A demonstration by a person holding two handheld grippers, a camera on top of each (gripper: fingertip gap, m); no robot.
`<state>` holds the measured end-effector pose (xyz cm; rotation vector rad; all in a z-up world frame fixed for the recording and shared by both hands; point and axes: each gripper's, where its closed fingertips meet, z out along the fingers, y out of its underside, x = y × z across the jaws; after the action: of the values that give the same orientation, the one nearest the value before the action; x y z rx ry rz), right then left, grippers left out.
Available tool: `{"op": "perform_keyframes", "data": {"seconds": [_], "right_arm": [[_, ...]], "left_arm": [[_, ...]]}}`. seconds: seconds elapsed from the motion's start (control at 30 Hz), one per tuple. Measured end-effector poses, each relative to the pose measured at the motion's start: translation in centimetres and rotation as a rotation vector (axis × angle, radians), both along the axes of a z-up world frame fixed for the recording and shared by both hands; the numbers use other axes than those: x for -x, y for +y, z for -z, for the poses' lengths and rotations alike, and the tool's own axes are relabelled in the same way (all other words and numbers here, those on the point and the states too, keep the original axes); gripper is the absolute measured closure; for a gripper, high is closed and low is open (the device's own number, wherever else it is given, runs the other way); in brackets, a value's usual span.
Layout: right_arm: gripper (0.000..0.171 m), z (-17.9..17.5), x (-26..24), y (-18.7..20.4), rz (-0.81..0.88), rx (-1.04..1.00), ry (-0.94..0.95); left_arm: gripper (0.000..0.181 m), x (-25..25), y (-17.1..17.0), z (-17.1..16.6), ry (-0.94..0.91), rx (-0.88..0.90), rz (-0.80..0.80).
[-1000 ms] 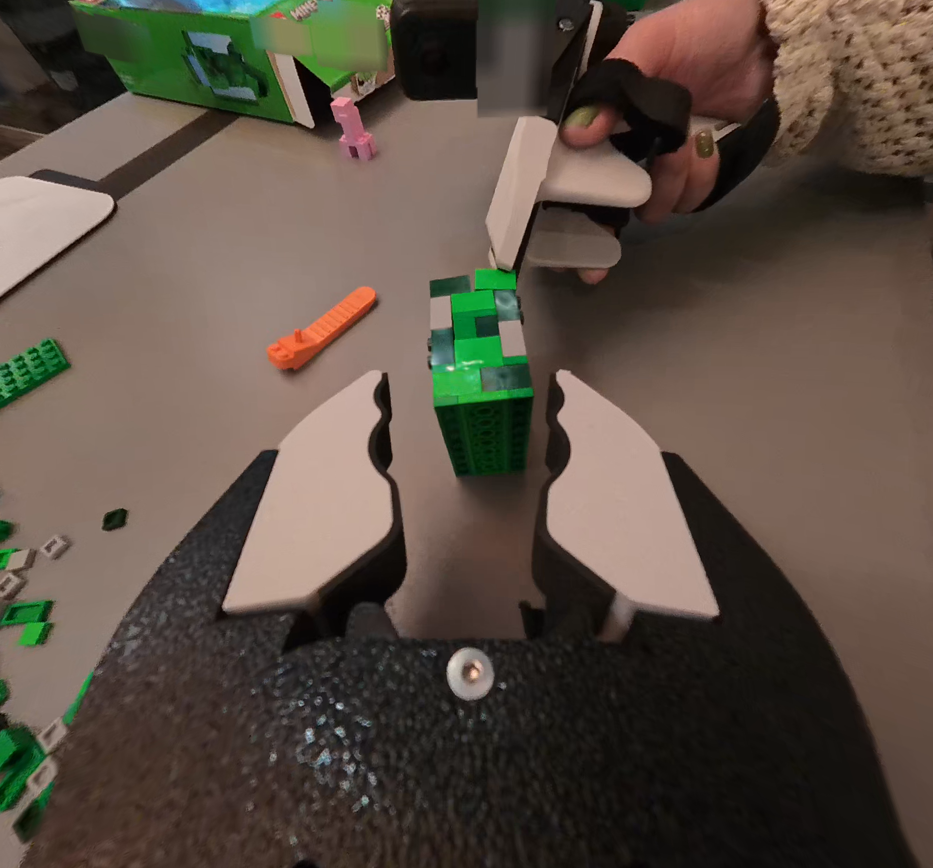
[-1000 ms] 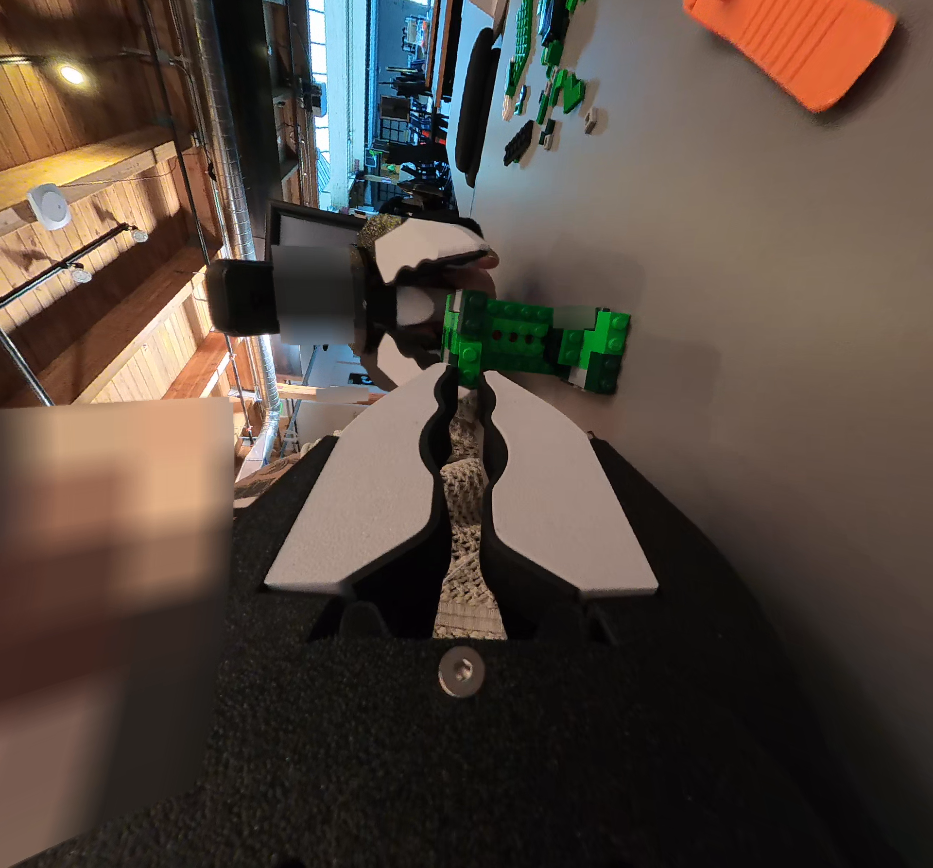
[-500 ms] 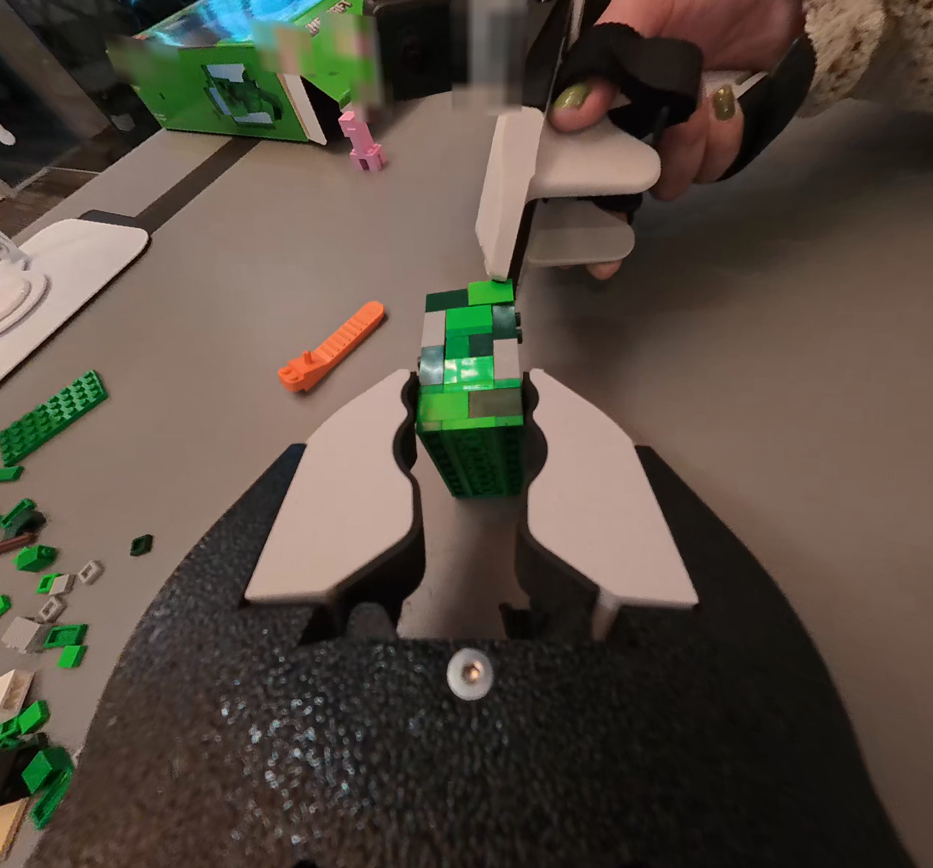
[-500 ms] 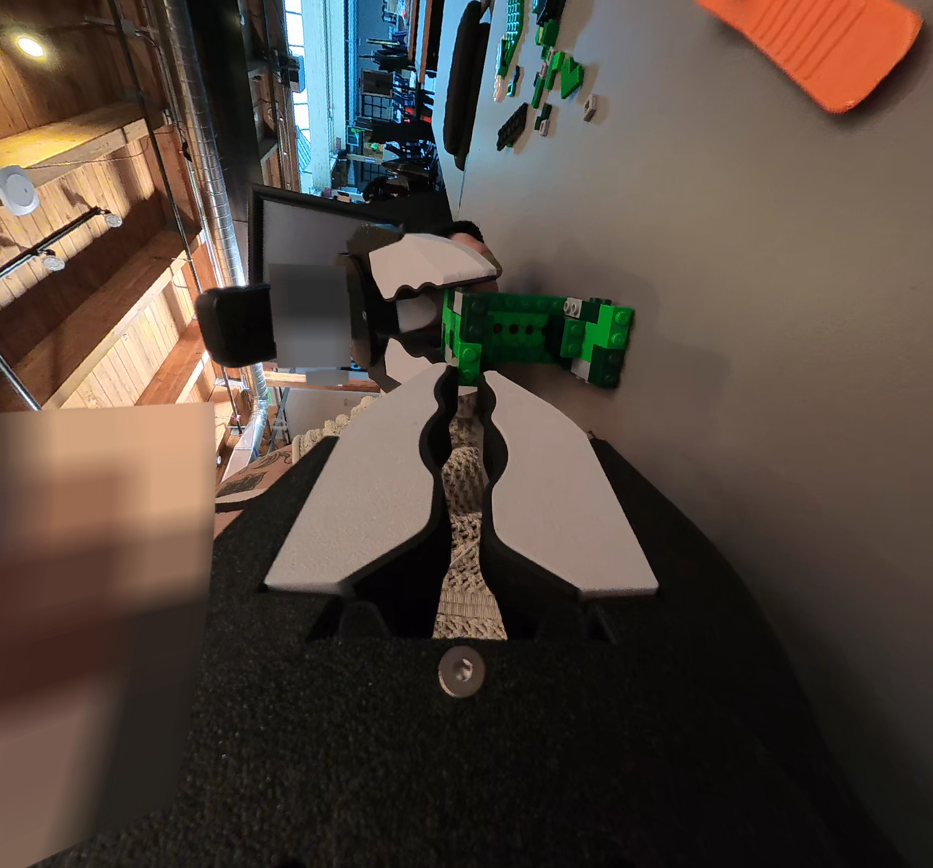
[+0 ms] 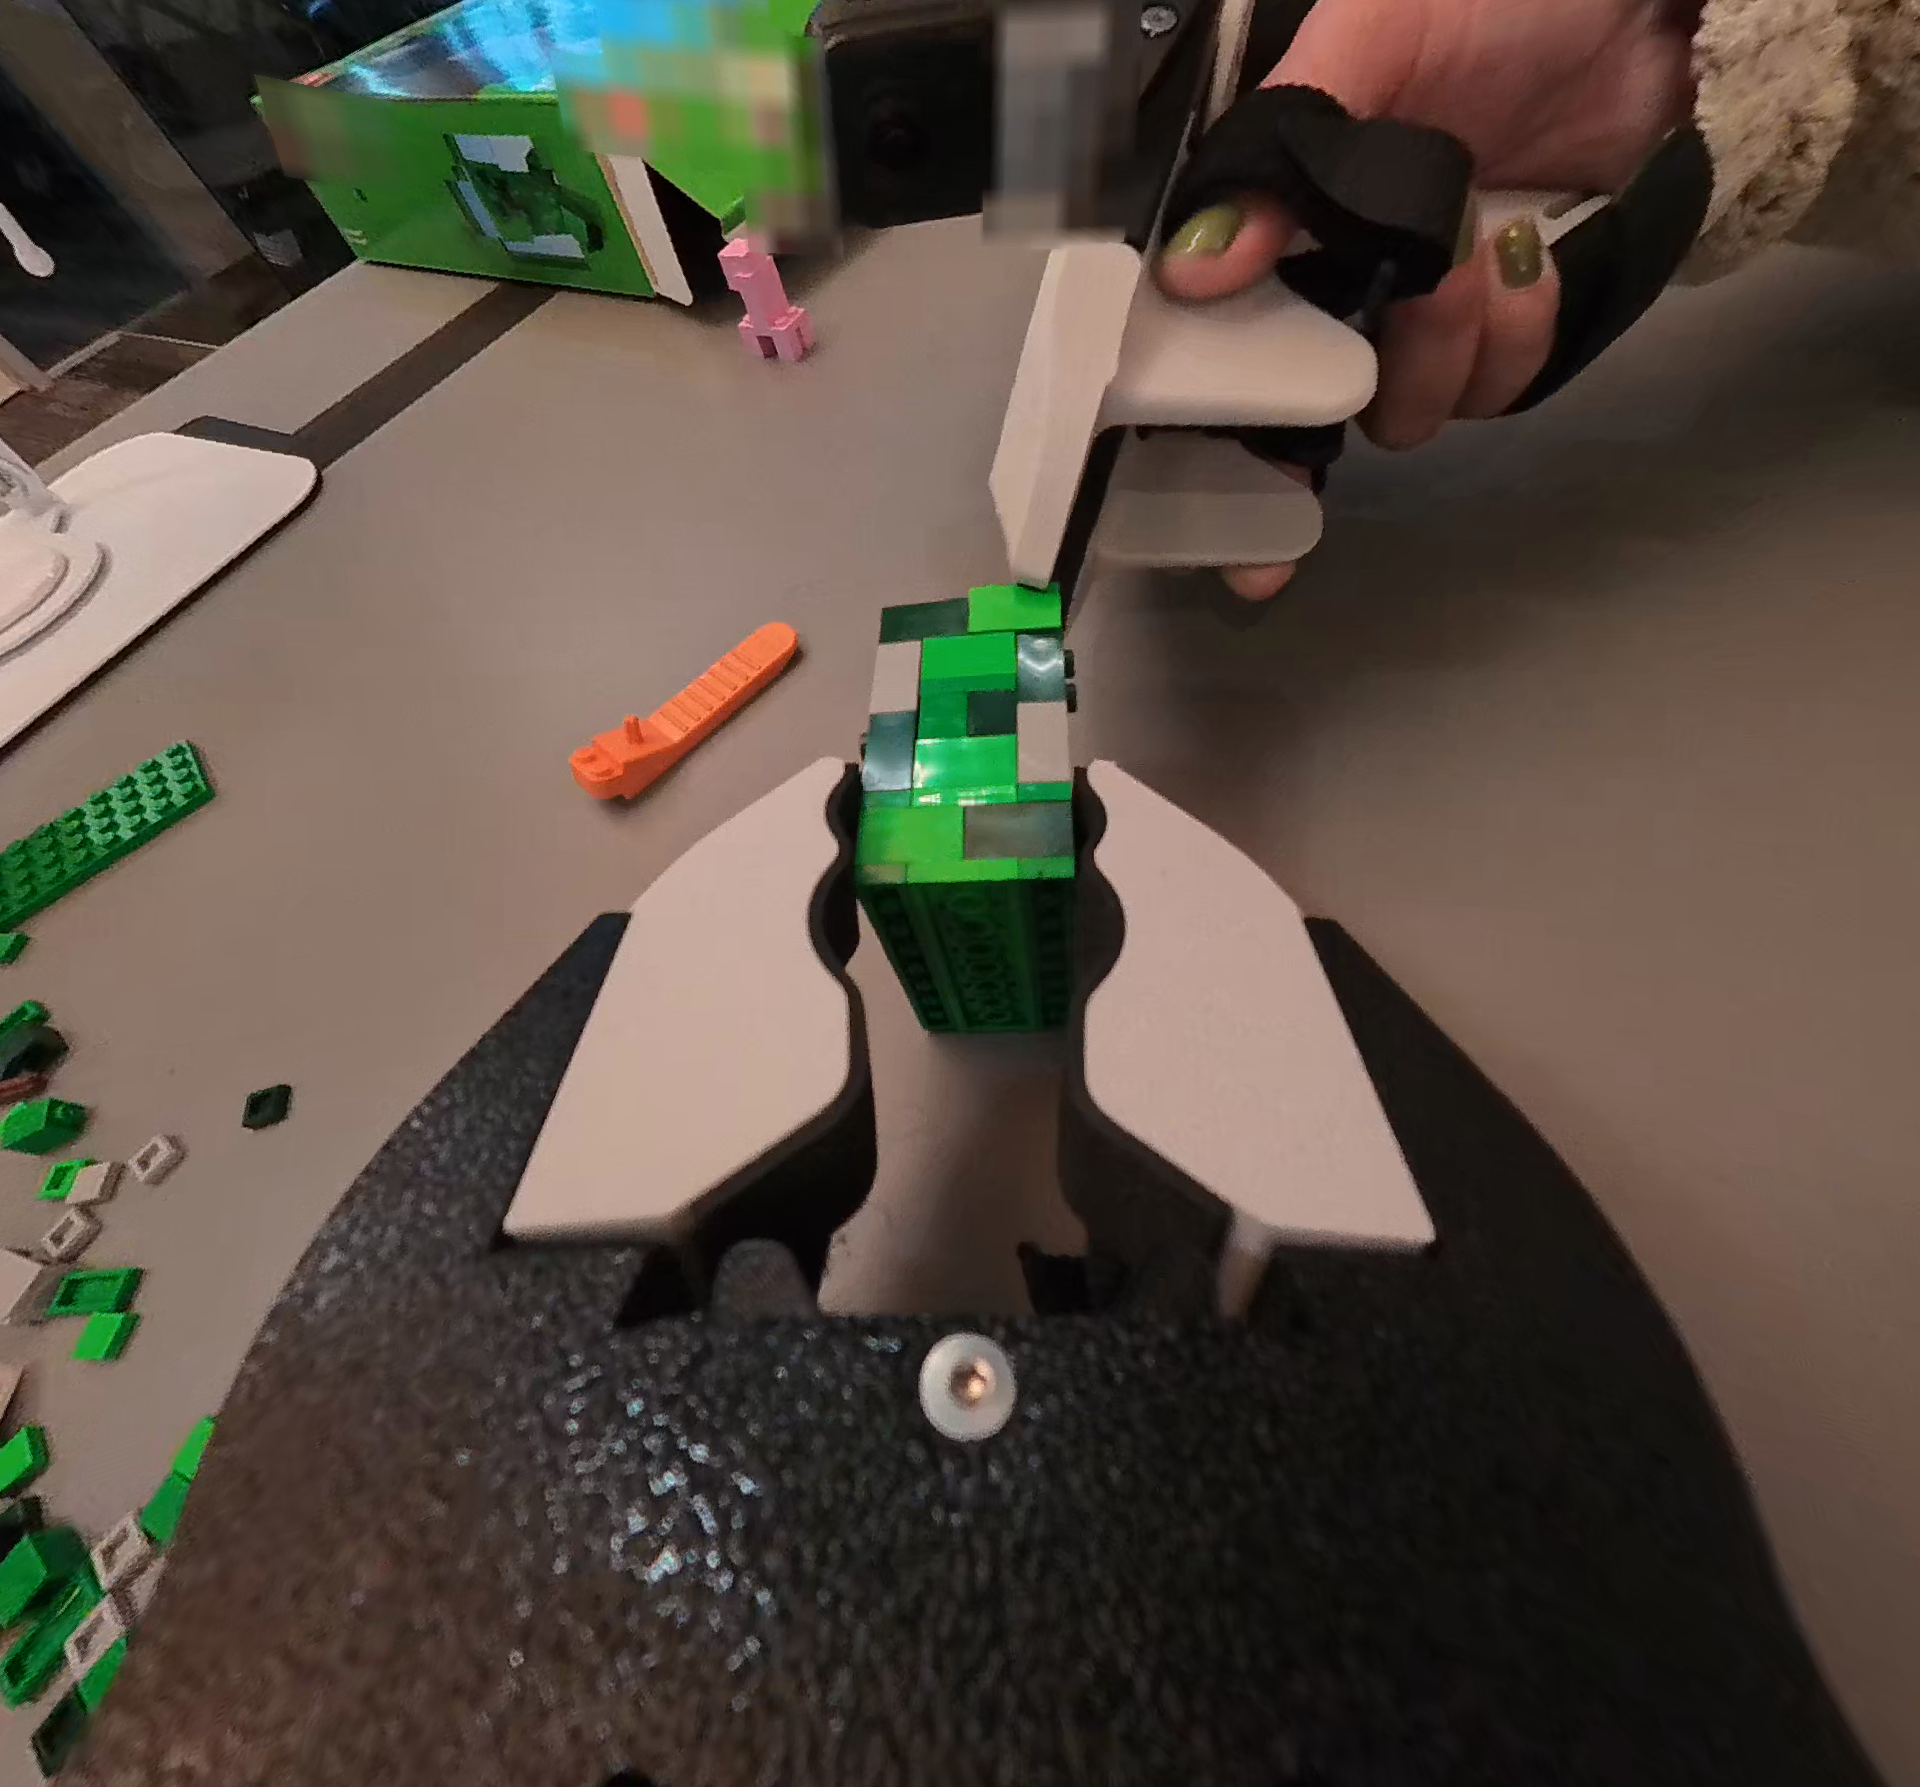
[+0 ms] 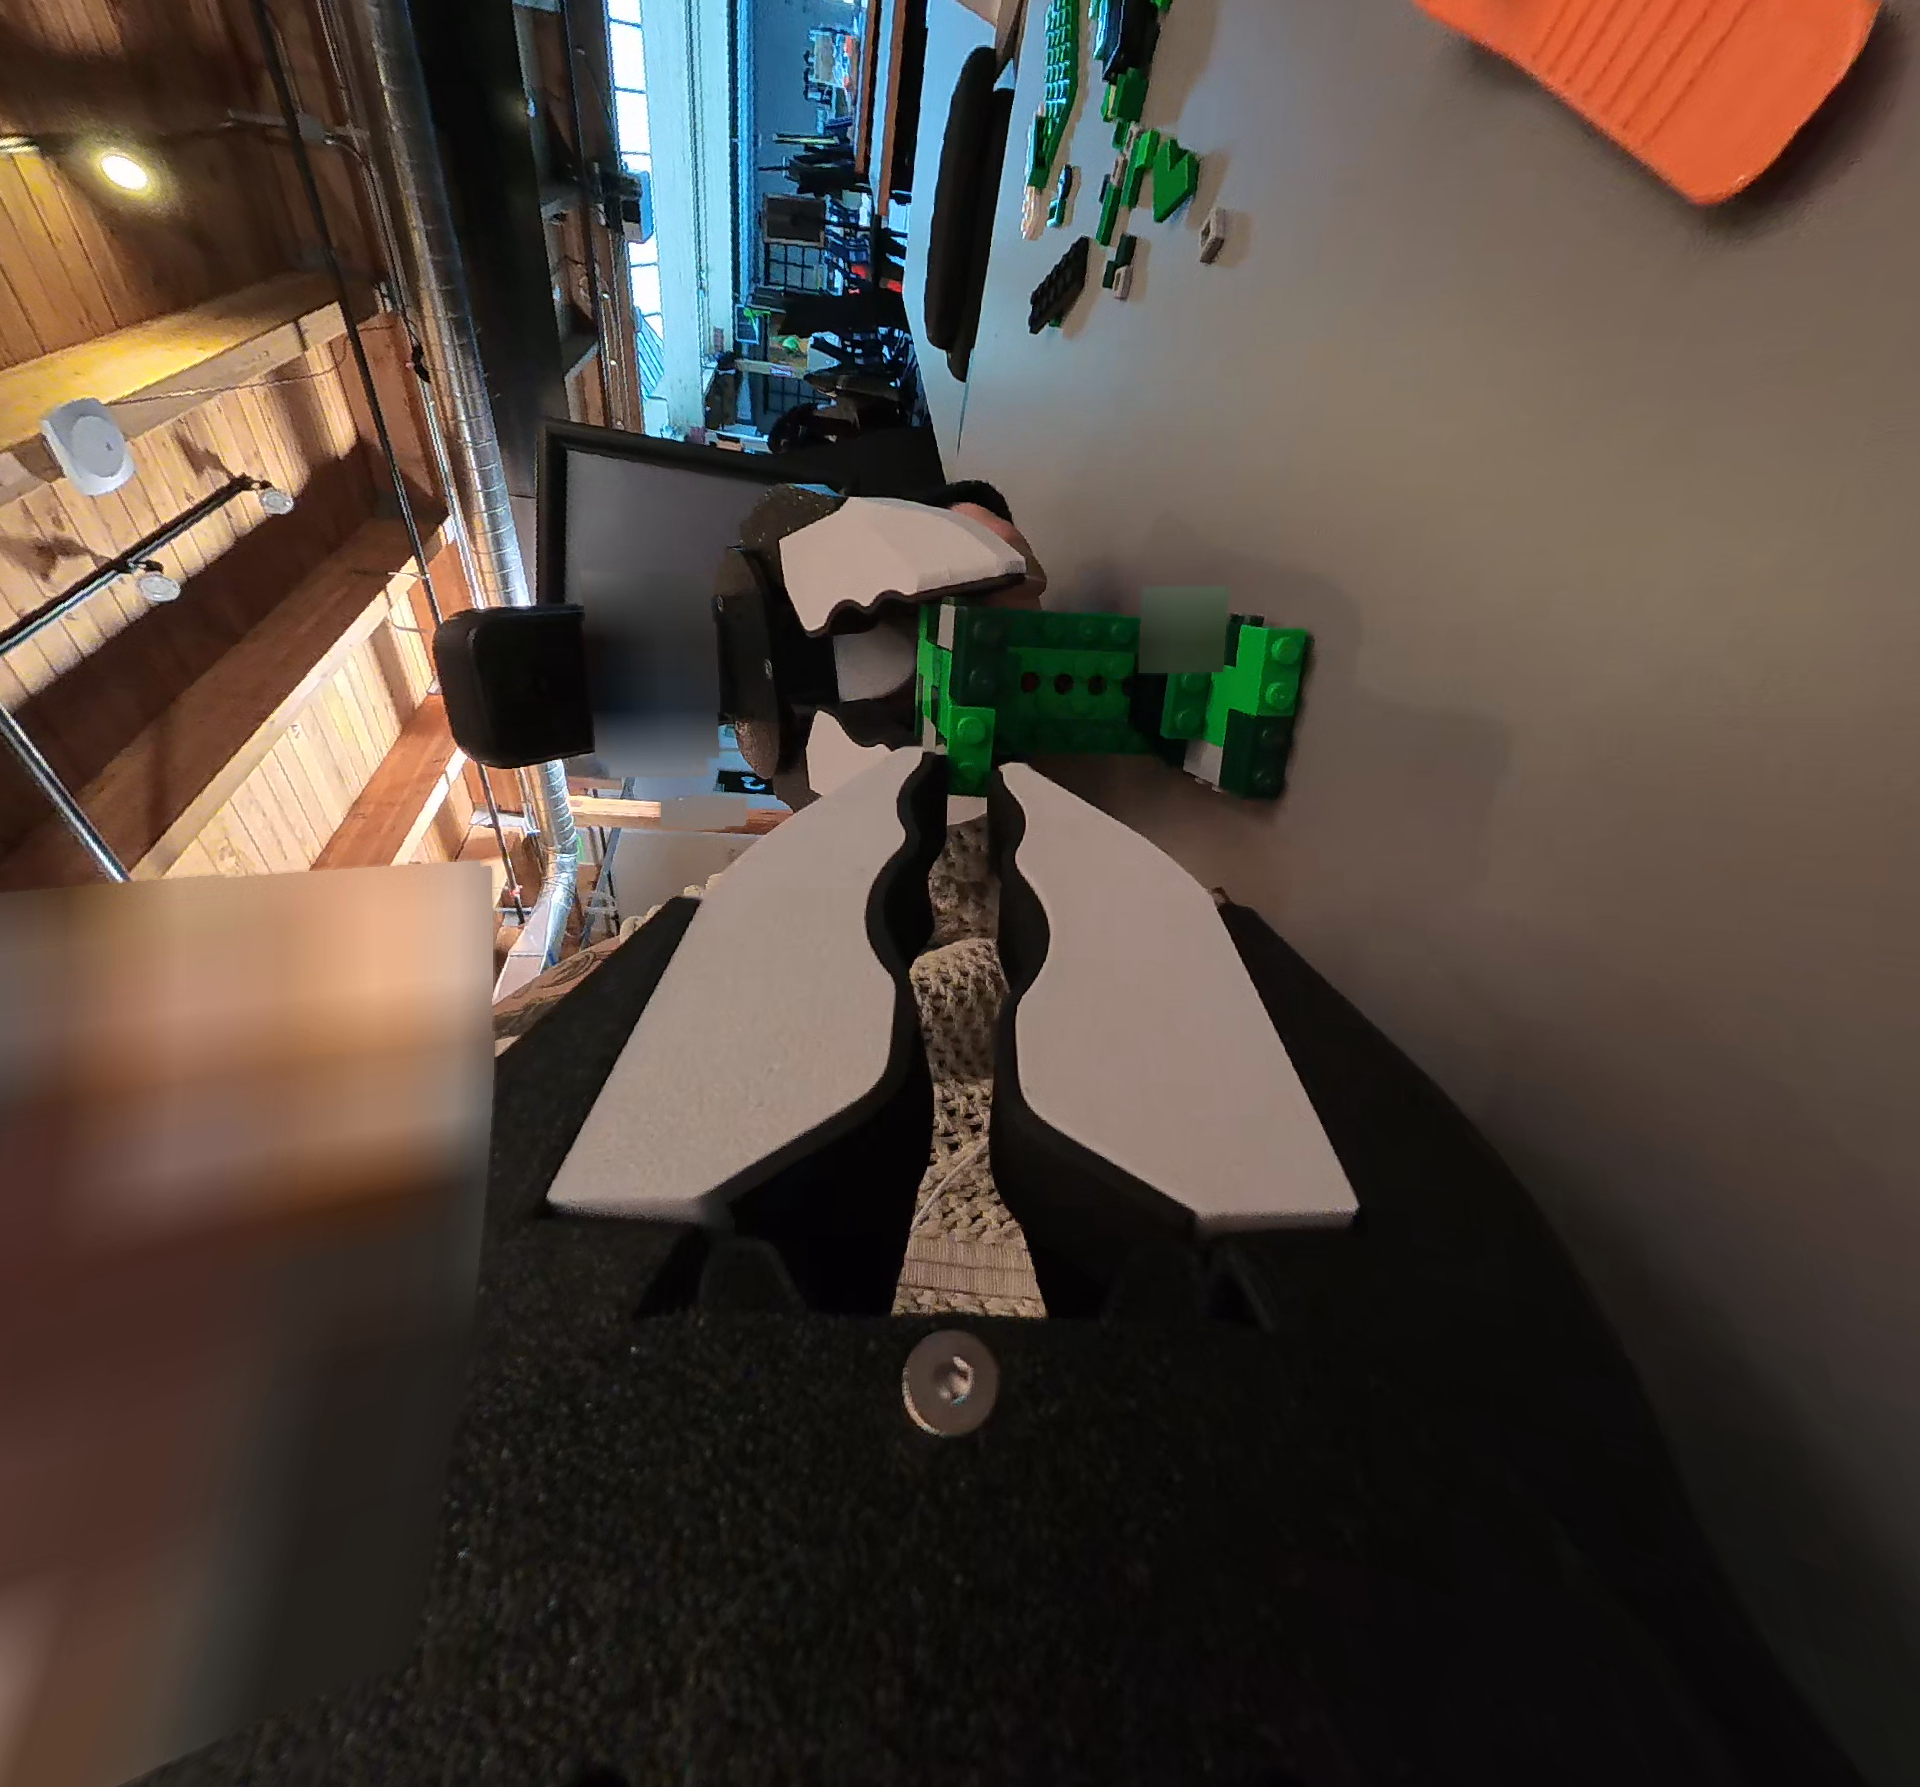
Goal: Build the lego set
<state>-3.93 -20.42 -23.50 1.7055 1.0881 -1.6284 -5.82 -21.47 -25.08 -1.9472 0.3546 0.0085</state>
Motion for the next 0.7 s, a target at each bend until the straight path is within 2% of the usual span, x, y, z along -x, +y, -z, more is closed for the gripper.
{"op": "perform_keyframes", "data": {"seconds": [0.47,0.7], "right_arm": [[0.164,-0.07,0.11,-0.19,-0.012,0.066,-0.002],[0.164,-0.07,0.13,-0.18,0.009,0.195,-0.006]], "left_arm": [[0.143,0.18,0.14,0.13,-0.021,-0.007,-0.002],[0.143,0.18,0.09,0.14,-0.027,-0.019,0.002]]}}
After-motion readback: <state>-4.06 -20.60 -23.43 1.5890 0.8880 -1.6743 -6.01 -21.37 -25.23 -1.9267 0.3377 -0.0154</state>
